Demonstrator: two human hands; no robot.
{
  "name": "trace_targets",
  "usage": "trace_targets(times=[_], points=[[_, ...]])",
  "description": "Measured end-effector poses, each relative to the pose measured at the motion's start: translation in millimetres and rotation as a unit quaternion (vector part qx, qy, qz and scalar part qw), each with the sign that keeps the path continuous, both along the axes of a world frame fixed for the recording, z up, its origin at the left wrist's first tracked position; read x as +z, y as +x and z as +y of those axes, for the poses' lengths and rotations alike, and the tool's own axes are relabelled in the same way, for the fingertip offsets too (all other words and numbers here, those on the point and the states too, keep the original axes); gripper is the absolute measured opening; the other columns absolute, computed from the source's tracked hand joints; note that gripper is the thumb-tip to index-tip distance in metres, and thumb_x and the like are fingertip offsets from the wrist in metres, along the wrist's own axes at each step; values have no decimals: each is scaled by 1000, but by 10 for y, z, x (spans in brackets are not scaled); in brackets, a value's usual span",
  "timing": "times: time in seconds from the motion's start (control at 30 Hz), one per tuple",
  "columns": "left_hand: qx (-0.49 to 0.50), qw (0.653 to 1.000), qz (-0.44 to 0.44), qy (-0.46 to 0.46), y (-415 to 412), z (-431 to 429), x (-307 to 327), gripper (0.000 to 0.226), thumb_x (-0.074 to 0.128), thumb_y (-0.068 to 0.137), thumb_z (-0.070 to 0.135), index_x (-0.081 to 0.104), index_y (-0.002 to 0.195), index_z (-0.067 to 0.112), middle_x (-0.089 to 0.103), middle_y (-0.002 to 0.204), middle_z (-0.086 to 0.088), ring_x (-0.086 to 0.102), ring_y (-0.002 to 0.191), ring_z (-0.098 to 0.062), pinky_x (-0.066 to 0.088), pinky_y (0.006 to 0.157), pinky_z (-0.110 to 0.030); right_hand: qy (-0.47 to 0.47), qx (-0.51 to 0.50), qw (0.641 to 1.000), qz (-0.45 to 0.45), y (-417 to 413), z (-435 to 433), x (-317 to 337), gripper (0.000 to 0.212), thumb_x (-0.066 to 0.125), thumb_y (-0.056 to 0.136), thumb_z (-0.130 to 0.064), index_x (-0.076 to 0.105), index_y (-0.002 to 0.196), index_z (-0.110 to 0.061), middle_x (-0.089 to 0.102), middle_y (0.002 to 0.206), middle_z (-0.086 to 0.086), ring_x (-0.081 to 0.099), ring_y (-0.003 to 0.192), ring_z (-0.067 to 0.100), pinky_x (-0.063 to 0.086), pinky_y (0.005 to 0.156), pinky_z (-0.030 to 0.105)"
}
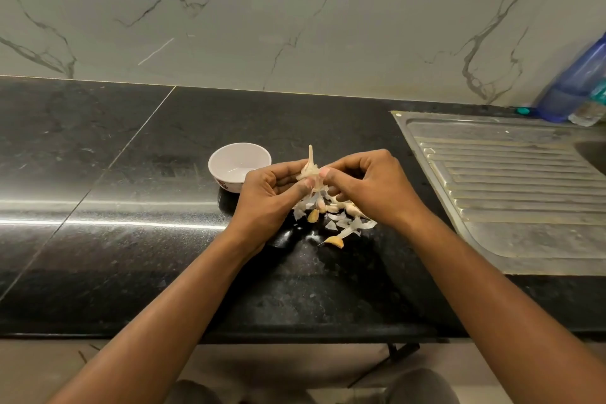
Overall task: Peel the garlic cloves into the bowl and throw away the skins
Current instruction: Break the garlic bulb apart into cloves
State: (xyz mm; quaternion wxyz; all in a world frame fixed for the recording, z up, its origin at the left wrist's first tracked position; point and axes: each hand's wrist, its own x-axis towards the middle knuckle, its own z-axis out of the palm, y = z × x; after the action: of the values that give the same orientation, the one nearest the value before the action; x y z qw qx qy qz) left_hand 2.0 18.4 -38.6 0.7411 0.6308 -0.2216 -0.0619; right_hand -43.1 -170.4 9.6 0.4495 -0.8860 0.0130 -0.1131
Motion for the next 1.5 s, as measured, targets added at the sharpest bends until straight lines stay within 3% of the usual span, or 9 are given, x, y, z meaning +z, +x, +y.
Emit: trace_targets(times=[0.47, 0.8, 1.0, 1.13, 1.27, 1.5], points=[[-24, 1000, -2, -7, -21, 22, 5, 37, 67, 94, -12, 70, 128, 3, 80, 112, -11, 78, 105, -25, 62, 87, -27, -2, 54, 997, 55, 51, -8, 72, 14, 83, 91, -13, 85, 104, -18, 82, 84, -4, 81, 79, 14, 68, 81, 40], [-19, 1000, -7, -12, -16, 10, 1, 33, 68, 96, -7, 70, 129, 1, 80, 113, -10, 77, 107, -25, 61, 89, -28, 36, -8, 999, 19, 55, 22, -85, 9, 81, 86, -12, 84, 89, -20, 80, 76, 1, 80, 74, 19, 68, 78, 50], [14, 1000, 8, -14, 8, 3, -14, 33, 72, 95, -4, 71, 127, 4, 80, 112, -10, 77, 109, -27, 61, 94, -31, 14, -48, 999, 6, 28, -89, -94, 12, 74, 90, -18, 83, 89, -25, 77, 75, 5, 76, 77, 27, 67, 79, 47], [21, 1000, 8, -9, -16, -3, 17, 31, 77, 91, -3, 74, 120, 8, 81, 109, -7, 78, 103, -22, 63, 89, -29, -72, -17, 996, 41, 4, -141, -117, 9, 78, 89, -21, 83, 94, -27, 74, 71, -5, 67, 63, 7, 61, 65, 30], [15, 1000, 8, -8, -35, 2, 32, 31, 76, 90, -6, 75, 117, 9, 81, 107, -7, 79, 99, -21, 62, 83, -24, -117, 2, 991, 56, -15, -147, -98, 21, 83, 87, -25, 82, 108, -28, 75, 76, -9, 71, 69, 2, 53, 61, 16], [5, 1000, 10, -3, -25, 17, 18, 36, 73, 90, -10, 73, 121, 9, 82, 106, -6, 79, 99, -20, 61, 82, -23, -89, -13, 996, -5, 25, -76, -54, 9, 80, 92, -26, 85, 100, -27, 77, 79, -11, 73, 76, 3, 57, 67, 16]])
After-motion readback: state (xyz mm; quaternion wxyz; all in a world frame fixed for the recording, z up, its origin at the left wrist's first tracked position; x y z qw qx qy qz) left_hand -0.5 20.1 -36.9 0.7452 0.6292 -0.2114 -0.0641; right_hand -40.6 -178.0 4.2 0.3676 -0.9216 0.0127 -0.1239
